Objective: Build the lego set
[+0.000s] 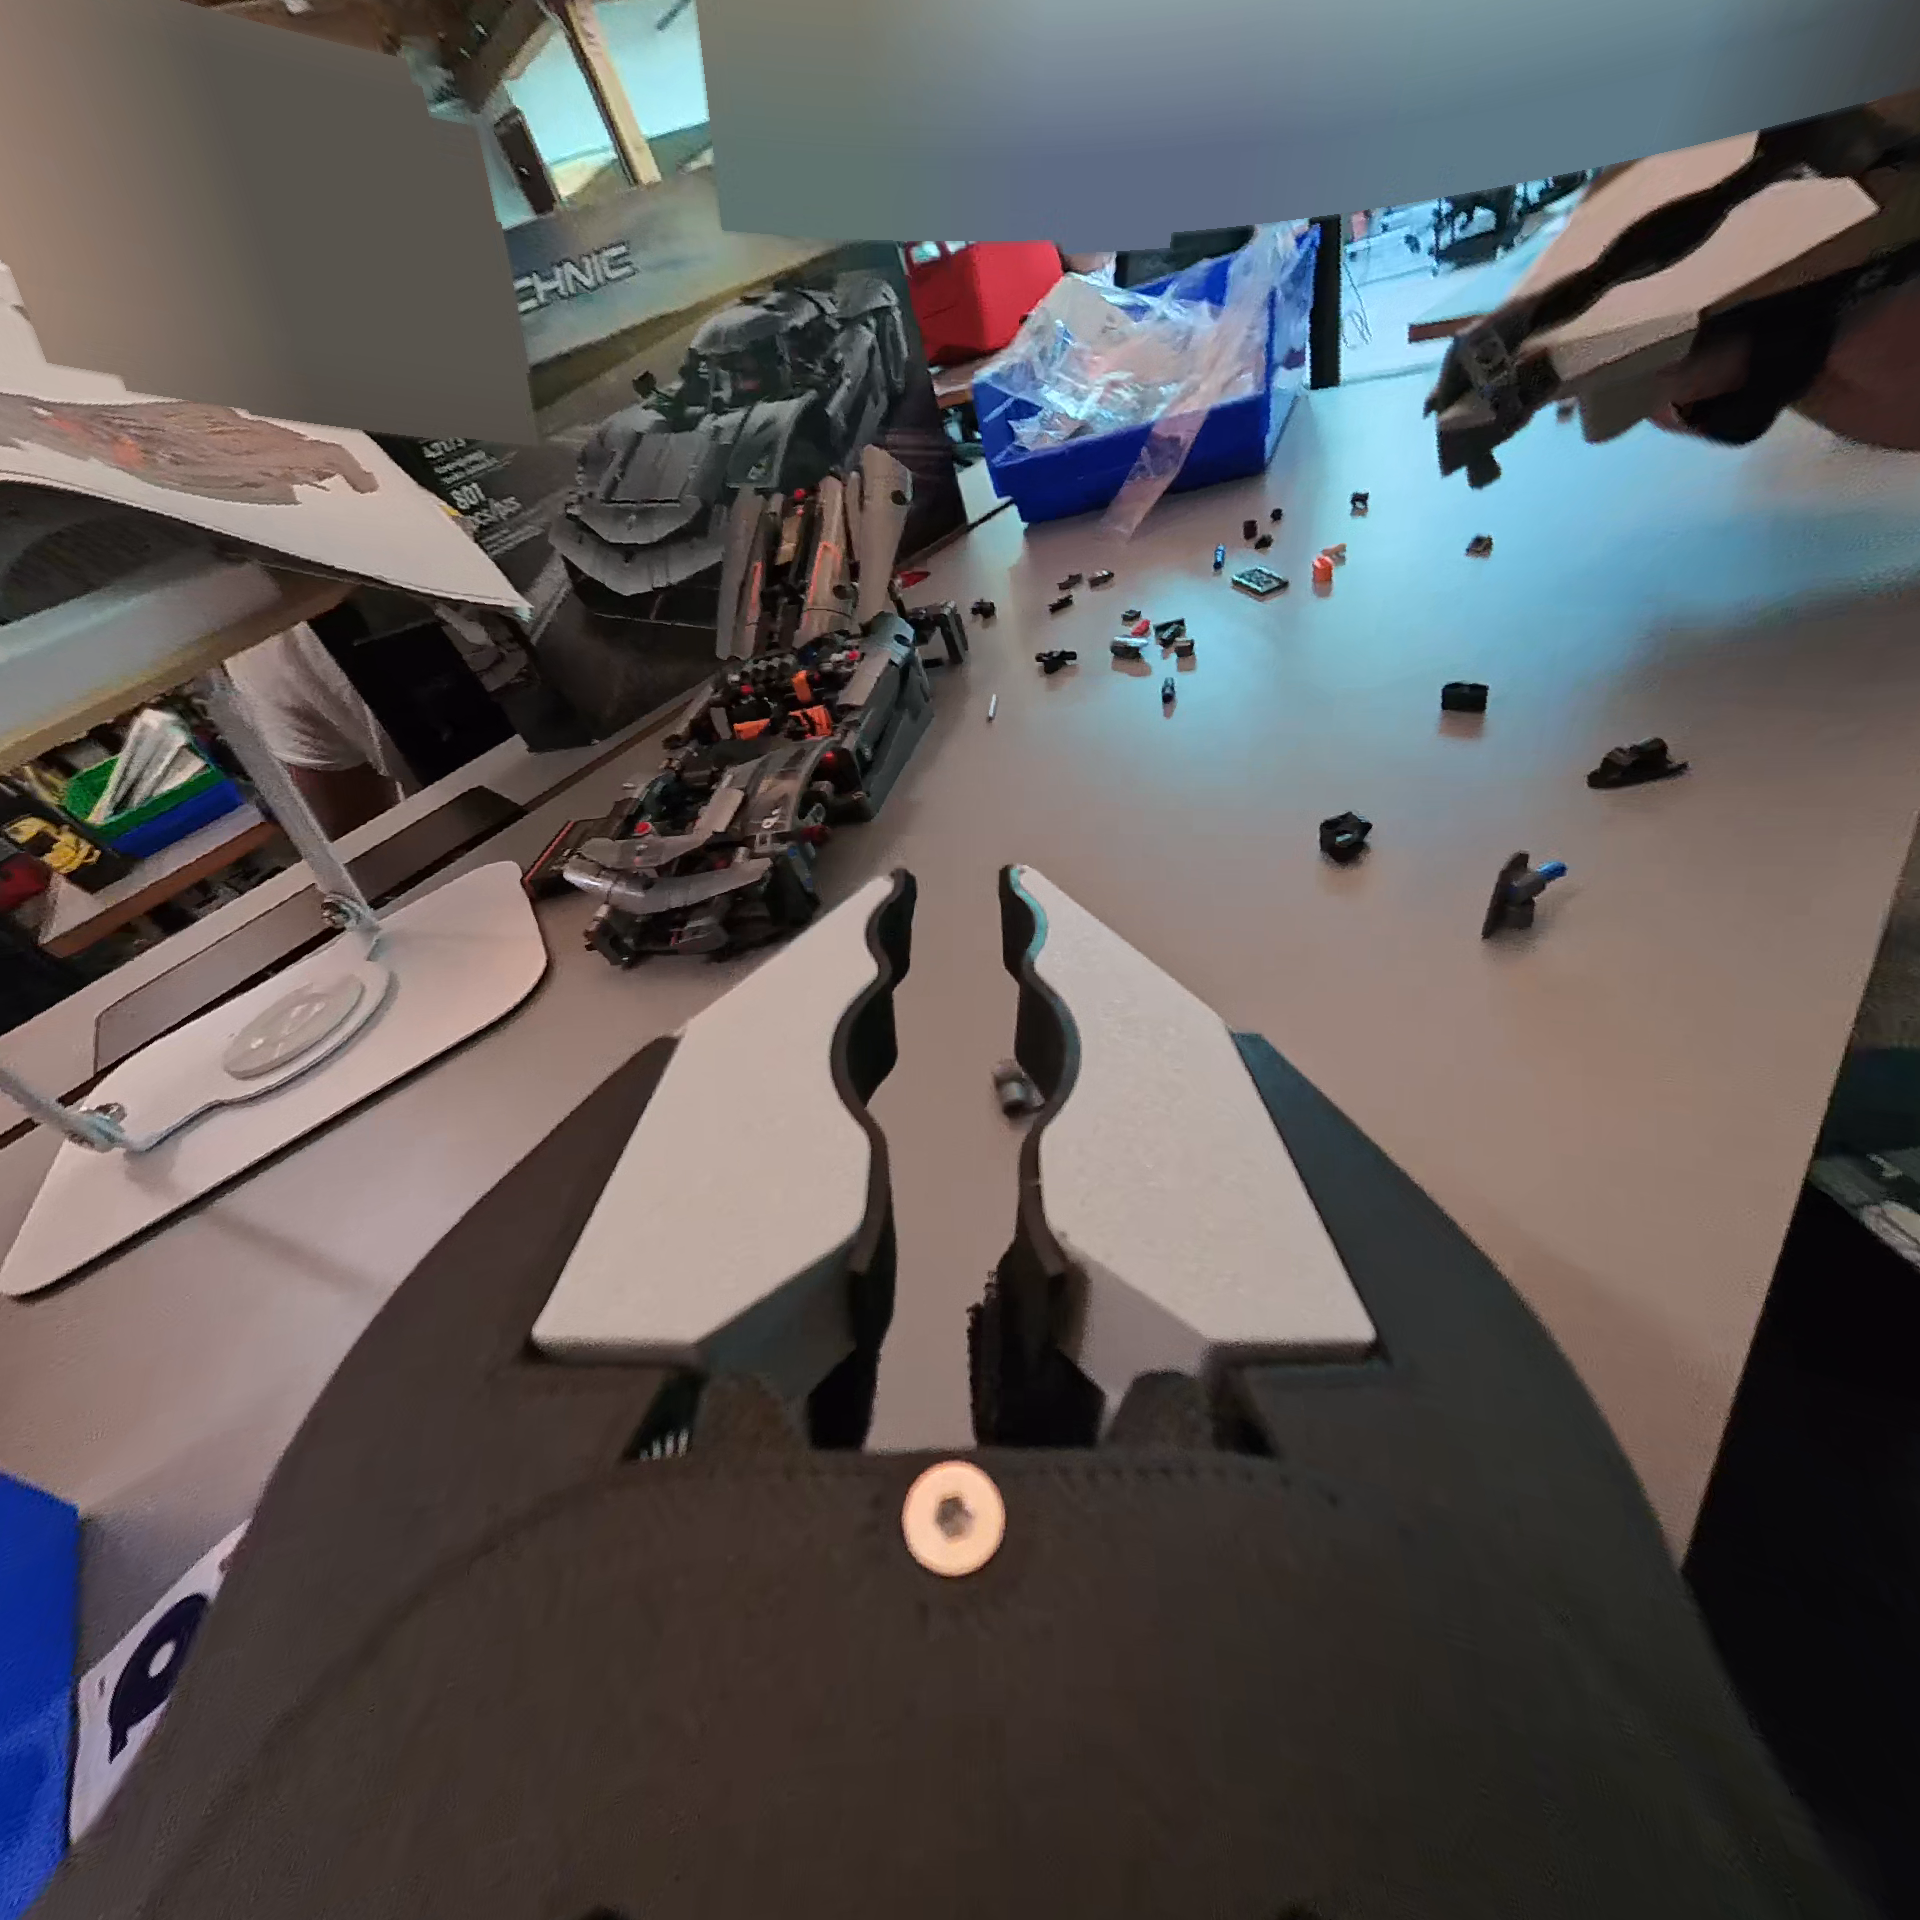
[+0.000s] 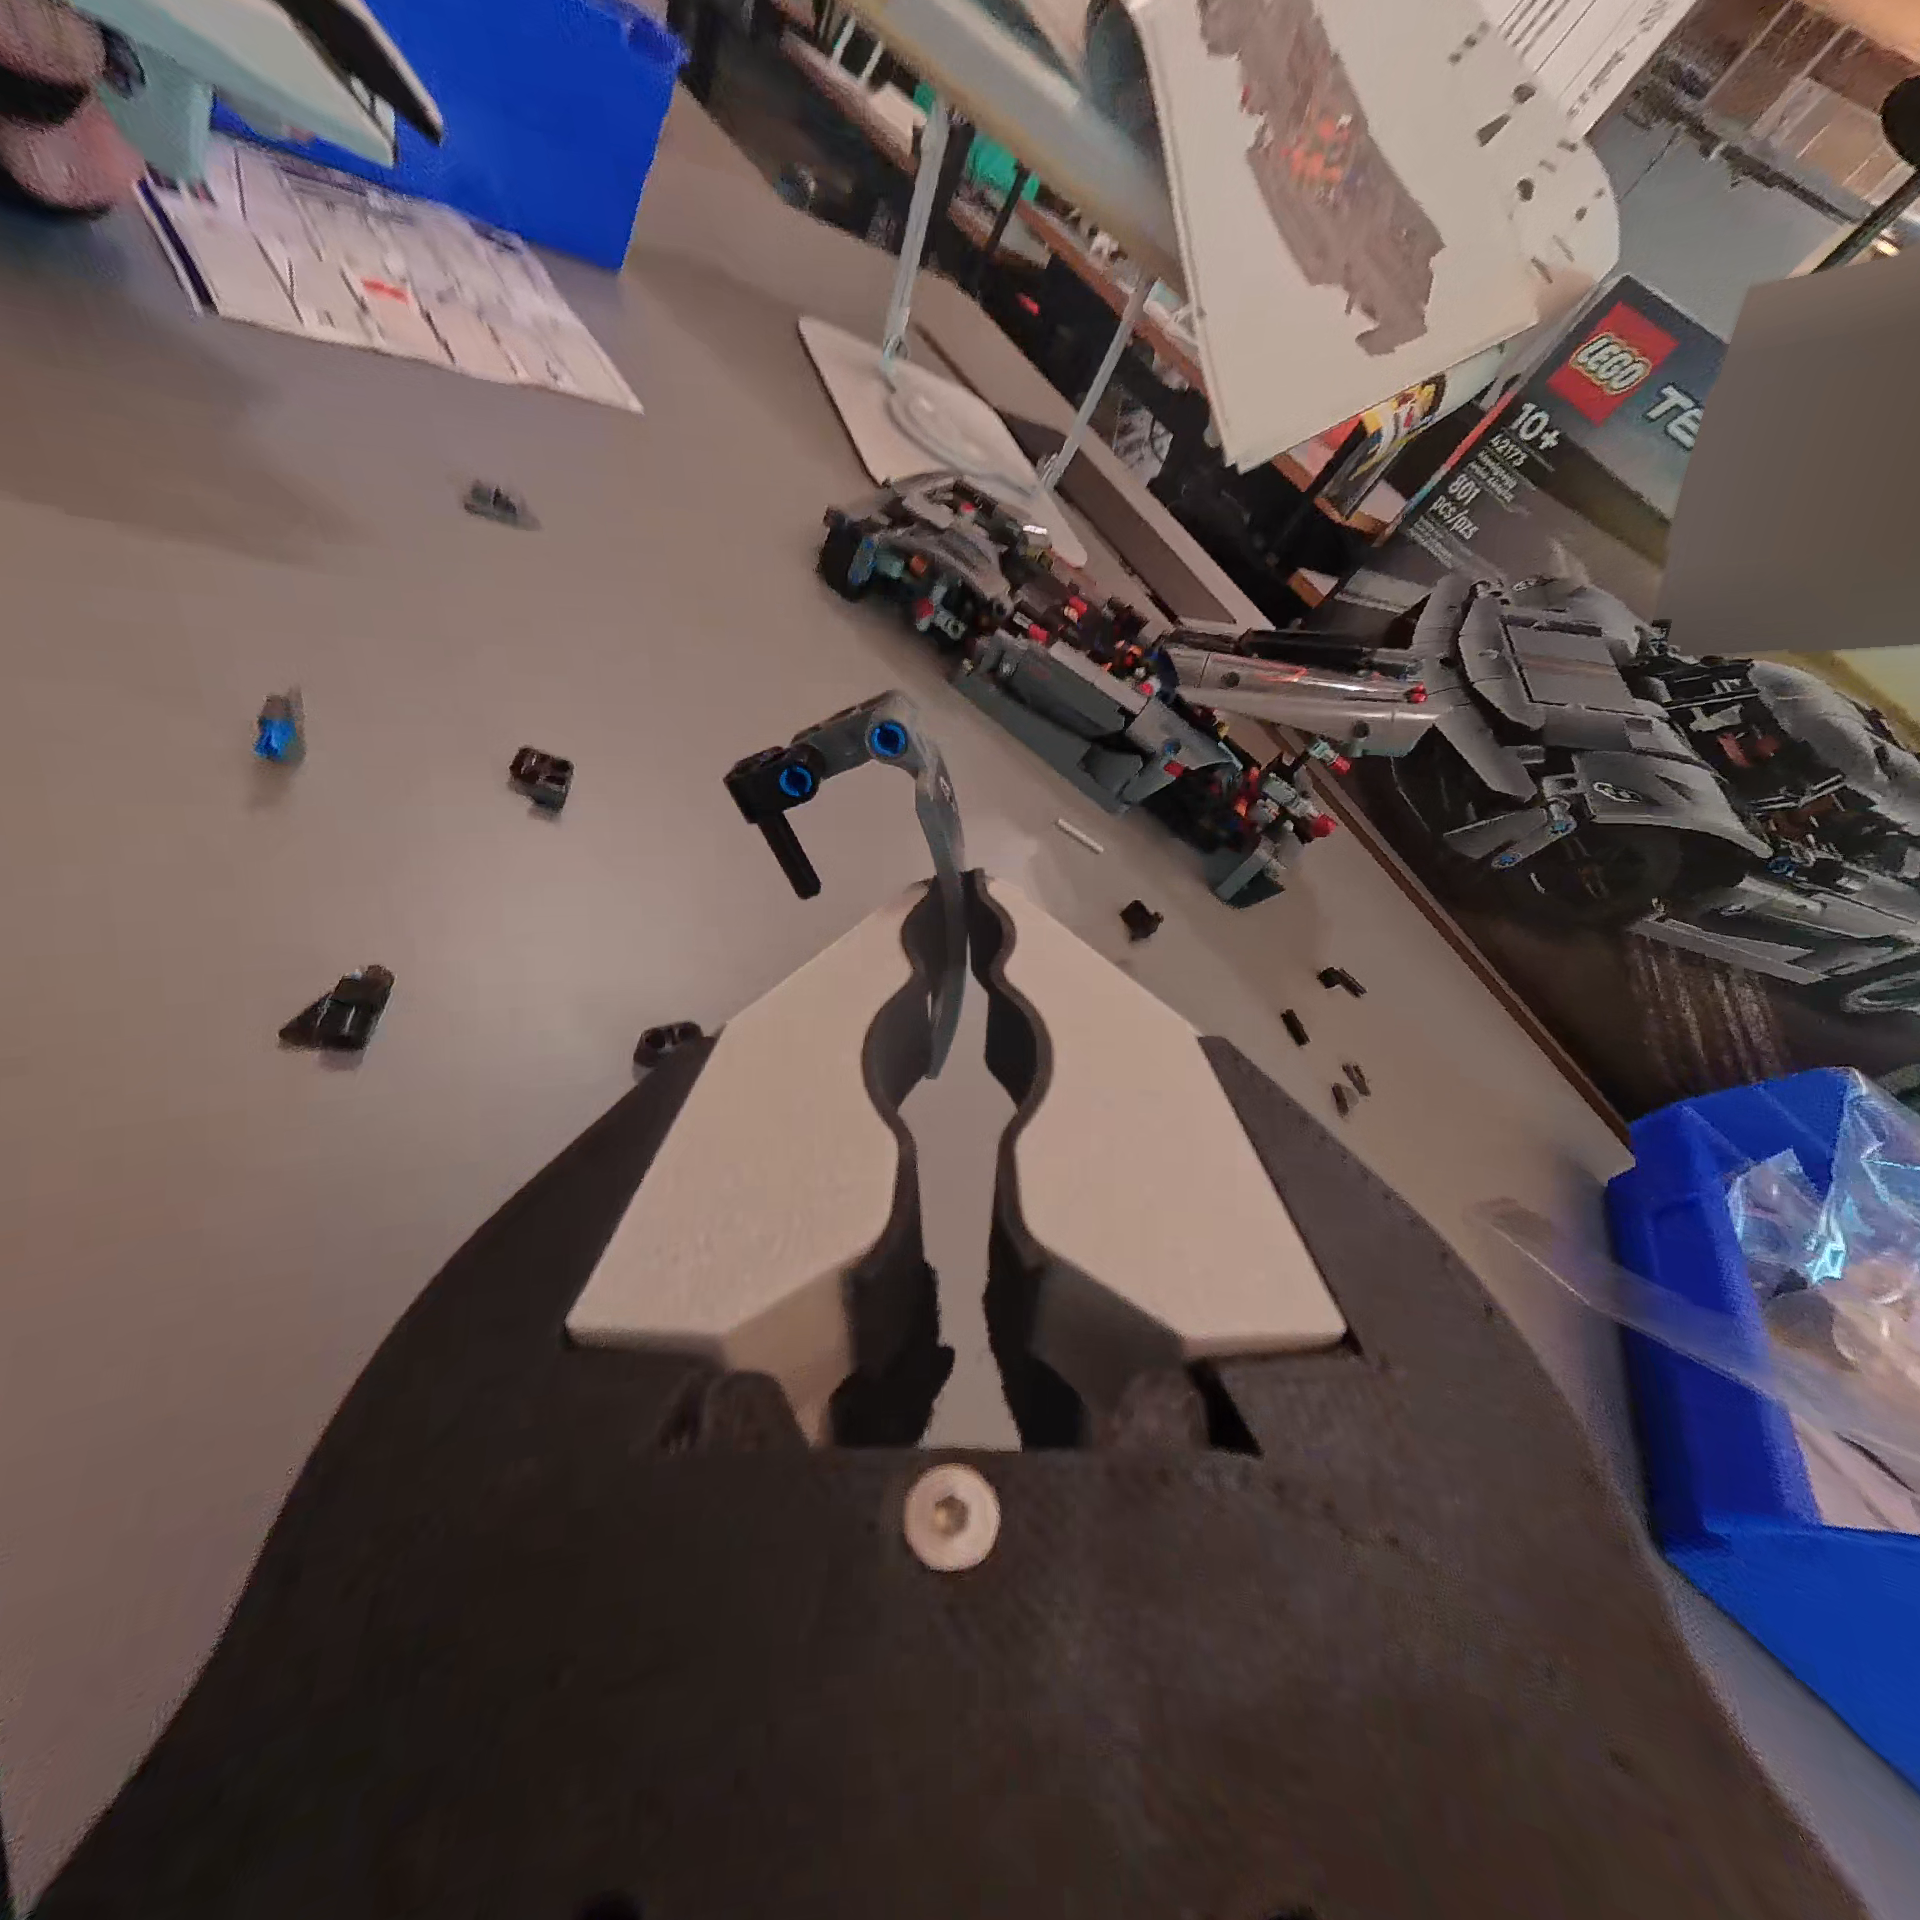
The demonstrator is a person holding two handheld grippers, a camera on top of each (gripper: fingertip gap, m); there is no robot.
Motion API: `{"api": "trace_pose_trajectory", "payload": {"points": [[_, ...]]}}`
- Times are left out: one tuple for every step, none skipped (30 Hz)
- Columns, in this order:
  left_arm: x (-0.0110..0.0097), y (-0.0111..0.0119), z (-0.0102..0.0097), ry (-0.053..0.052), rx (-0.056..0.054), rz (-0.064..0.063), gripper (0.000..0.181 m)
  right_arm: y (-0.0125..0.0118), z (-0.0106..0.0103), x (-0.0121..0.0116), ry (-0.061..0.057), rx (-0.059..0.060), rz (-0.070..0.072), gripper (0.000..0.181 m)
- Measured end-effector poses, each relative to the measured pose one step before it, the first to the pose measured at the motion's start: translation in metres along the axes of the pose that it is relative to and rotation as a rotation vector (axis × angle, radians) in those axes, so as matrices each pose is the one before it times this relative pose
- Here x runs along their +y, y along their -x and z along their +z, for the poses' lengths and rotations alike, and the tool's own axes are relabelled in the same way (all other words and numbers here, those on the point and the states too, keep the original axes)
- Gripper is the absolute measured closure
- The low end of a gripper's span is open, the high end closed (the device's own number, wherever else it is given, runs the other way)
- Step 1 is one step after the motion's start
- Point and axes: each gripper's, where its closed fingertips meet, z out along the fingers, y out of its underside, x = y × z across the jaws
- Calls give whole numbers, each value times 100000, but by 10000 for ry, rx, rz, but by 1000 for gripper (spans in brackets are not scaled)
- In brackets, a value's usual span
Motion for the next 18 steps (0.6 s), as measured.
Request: {"api": "trace_pose_trajectory", "payload": {"points": [[278,-215,210,230,71,144,167,320,30,161,180,-45,-213,180],[315,-57,171,258,4,110,167,248,24,125,159,-15,-200,180],[374,-121,148,282,64,129,166,194,41,132,166,-2,-185,180],[456,-236,151,332,168,75,166,150,52,119,146,-1,-166,180],[525,-233,183,374,203,-29,165,70,59,114,136,31,-153,180],[523,-267,210,365,221,-17,165,19,76,160,163,56,-166,180],[409,-194,206,286,126,69,165,44,96,171,185,48,-212,180],[326,-191,226,238,90,84,166,93,82,81,136,25,-224,180],[194,-345,220,198,157,42,164,130,54,-46,75,-13,-152,180],[21,-450,190,107,192,49,164,140,31,-116,42,-23,-111,180],[0,-383,161,106,150,88,163,134,17,-120,58,-11,-131,180],[161,-167,123,179,43,132,162,101,14,-62,87,3,-142,180],[278,-16,113,202,40,78,162,100,5,-73,72,-8,-115,180],[283,112,121,175,25,-37,161,139,3,-78,34,-41,-70,180],[142,-119,96,79,174,-87,160,154,36,2,67,-47,-69,180],[-227,-506,41,-106,374,-106,159,208,61,54,92,-82,-63,180],[-513,-645,43,-212,348,-72,159,282,79,16,42,-134,-26,180],[-596,-745,128,-202,304,46,158,232,63,-63,-34,-93,-17,180]]}}
